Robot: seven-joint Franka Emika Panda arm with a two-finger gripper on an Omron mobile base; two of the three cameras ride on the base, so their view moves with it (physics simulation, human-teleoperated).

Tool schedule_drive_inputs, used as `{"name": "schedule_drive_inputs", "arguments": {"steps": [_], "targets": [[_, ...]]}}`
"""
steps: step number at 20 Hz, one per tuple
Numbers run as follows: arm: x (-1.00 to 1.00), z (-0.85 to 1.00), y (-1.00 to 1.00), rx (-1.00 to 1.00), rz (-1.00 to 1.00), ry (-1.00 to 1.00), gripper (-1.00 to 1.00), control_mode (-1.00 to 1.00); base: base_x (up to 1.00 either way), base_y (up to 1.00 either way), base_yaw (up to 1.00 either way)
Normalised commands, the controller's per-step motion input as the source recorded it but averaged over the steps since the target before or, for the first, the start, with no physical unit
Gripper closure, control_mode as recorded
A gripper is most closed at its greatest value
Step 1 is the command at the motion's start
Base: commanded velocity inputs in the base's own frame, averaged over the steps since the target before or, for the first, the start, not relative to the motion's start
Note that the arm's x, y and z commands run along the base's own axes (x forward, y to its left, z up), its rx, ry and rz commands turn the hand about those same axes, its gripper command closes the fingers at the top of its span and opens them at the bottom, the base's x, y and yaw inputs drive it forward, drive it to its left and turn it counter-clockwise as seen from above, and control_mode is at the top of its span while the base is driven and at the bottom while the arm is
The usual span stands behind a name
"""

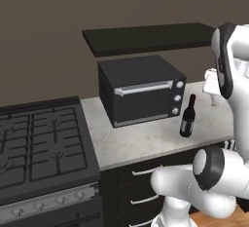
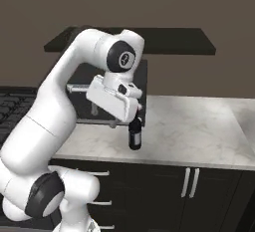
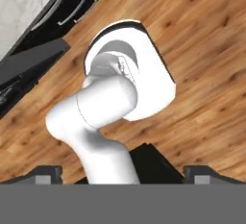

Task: There is a wine glass and glass cup on the dining counter. Place the wine bottle next to the wine glass and the juice bottle next to the glass cup.

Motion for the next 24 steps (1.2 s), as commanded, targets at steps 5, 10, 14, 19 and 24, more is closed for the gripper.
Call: {"name": "schedule_drive_inputs", "arguments": {"steps": [5, 10, 14, 19, 24], "targets": [[0.00, -0.10, -0.79, 0.42, -0.32, 0.19, -1.00, -1.00, 0.00, 0.00, 0.00], [-0.04, -0.28, -0.13, 0.29, -0.40, 0.07, -1.00, -1.00, 0.00, 0.00, 0.00], [0.00, -0.69, 0.04, 0.17, -0.49, 0.10, -1.00, -1.00, 0.00, 0.00, 0.00], [0.18, -0.40, 0.14, 0.13, -0.47, 0.10, -1.00, -1.00, 0.00, 0.00, 0.00], [0.86, -0.06, 0.01, 0.15, -0.41, 0.25, -1.00, -1.00, 0.00, 0.00, 0.00]]}}
